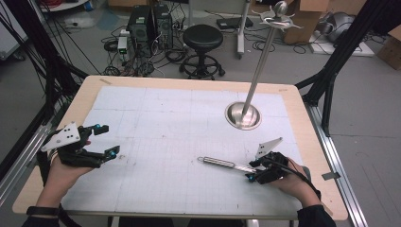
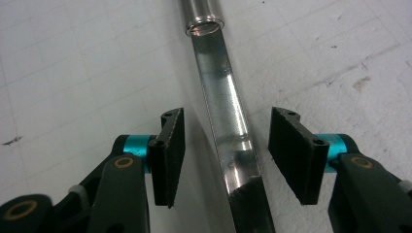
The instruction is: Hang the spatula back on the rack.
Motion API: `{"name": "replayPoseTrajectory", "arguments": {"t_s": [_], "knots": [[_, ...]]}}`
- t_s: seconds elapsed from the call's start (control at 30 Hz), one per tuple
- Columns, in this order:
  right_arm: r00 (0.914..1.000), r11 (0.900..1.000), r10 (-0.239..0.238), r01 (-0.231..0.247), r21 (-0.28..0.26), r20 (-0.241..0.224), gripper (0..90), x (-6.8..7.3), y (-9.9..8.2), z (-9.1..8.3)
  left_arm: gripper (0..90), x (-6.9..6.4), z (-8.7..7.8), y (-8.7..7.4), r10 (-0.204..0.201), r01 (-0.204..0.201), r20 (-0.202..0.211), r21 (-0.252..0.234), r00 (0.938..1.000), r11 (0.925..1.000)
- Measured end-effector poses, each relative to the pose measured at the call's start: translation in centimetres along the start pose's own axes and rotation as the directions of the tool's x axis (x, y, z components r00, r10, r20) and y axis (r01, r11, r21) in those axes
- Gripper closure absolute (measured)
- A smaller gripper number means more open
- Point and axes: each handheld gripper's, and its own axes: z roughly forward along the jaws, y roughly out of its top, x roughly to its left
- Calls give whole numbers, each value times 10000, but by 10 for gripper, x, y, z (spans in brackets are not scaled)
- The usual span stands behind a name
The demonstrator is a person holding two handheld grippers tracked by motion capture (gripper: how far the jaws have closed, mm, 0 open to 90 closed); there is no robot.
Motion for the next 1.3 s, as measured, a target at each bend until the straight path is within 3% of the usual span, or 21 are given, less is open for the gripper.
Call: {"name": "replayPoseTrajectory", "arguments": {"t_s": [0.27,0.47,0.8,0.87,1.03,1.3], "knots": [[9997,9987,-180,172,484,159,573,0,6,0,157,0,0,0,-5,5,-31,10,10000,10000],[9994,9970,-249,230,743,249,693,4,10,0,157,0,0,0,28,-28,-14,28,10000,10000],[9977,9969,-578,559,554,342,700,5,7,0,157,-1,-1,0,0,0,-3,20,10000,10000],[9988,9980,-405,390,494,287,688,4,7,0,158,-1,0,0,-14,14,-3,18,10000,10000],[9982,9972,-516,498,559,306,688,4,7,0,158,-1,0,0,1,-1,6,70,10000,10000],[9952,9938,-929,907,648,319,752,7,9,0,158,-1,1,0,-10,10,13,103,10000,9999]]}}
